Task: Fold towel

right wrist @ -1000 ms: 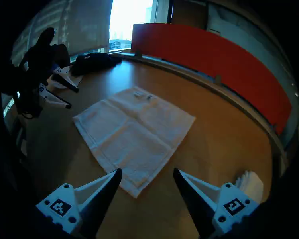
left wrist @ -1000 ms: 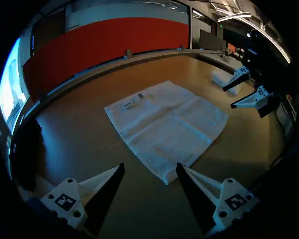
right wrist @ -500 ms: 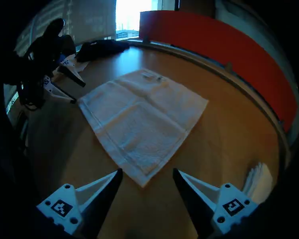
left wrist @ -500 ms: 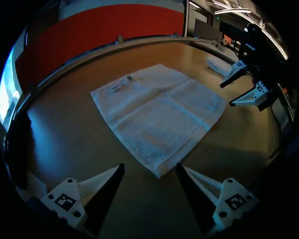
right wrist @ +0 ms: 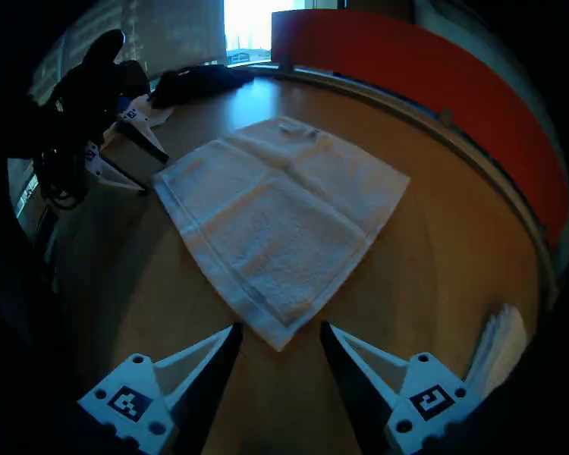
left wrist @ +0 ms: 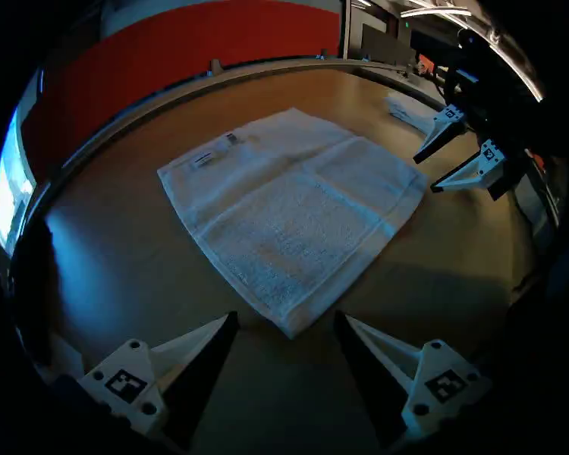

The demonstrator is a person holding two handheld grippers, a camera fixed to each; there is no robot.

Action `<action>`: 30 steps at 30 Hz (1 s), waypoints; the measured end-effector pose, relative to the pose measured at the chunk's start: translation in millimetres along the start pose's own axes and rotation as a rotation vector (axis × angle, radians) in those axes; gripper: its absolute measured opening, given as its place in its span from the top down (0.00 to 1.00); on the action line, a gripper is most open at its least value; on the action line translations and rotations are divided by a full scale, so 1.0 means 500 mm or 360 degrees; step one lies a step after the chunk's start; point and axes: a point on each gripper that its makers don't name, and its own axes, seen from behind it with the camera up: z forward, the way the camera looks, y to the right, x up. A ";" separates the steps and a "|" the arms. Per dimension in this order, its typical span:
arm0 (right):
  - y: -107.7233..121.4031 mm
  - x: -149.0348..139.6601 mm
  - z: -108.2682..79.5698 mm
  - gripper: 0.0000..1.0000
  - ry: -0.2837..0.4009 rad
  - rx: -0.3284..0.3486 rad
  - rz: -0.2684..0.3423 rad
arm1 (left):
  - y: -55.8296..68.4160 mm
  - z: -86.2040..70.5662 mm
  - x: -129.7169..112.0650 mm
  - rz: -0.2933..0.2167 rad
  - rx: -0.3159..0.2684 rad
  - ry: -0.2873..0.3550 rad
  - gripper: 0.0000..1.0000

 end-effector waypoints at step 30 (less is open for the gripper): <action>-0.003 -0.010 0.010 0.51 -0.0039 0.0033 -0.0006 | 0.003 0.007 0.001 0.0010 -0.0005 -0.0034 0.35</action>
